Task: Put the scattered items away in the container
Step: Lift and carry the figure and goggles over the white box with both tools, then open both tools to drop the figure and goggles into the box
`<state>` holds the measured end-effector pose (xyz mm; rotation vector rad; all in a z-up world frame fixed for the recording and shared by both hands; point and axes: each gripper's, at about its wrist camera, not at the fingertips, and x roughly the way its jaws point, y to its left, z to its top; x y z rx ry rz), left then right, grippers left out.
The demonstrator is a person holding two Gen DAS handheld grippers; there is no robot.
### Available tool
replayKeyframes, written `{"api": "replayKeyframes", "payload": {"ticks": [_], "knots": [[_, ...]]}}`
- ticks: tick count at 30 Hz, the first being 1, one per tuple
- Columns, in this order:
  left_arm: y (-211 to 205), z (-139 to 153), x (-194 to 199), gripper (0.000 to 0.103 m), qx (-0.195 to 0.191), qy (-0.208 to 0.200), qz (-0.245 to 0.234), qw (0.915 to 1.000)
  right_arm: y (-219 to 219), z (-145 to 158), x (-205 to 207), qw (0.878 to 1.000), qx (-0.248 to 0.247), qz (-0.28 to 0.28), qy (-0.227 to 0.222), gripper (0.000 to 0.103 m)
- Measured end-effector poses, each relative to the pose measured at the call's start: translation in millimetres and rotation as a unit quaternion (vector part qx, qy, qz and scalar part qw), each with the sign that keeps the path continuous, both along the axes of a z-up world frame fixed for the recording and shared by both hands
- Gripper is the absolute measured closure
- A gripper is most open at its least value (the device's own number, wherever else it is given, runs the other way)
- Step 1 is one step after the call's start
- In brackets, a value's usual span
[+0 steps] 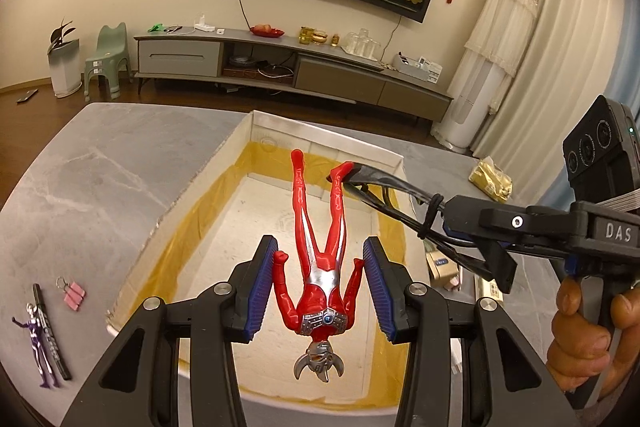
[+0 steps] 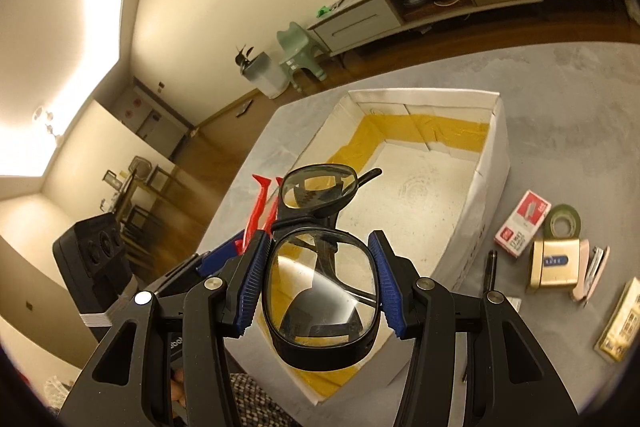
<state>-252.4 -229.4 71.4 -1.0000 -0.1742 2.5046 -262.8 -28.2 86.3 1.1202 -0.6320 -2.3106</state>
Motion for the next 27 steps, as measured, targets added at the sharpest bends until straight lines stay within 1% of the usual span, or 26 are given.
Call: {"api": "replayKeyframes", "payload": {"ticks": [7, 13, 17, 21, 27], "knots": [[-2, 4, -24, 0.057, -0.002, -0.016, -0.01, 0.9998, -5, -4, -25, 1.0, 0.03, 0.001, -0.007, 0.05], [2, 2, -48, 0.057, -0.019, -0.038, -0.017, 0.9989, -7, -10, -45, 0.999, 0.05, -0.002, -0.013, 0.05], [7, -4, -65, 0.057, -0.029, -0.062, -0.026, 0.9973, -11, -14, -61, 0.997, 0.073, 0.0, -0.013, 0.05], [14, -13, -83, 0.057, -0.05, -0.087, -0.025, 0.9946, -20, -15, -73, 0.992, 0.122, 0.006, -0.001, 0.05], [26, -34, -110, 0.057, -0.088, -0.126, -0.024, 0.9878, -41, -29, -92, 0.977, 0.209, 0.033, 0.006, 0.05]]}}
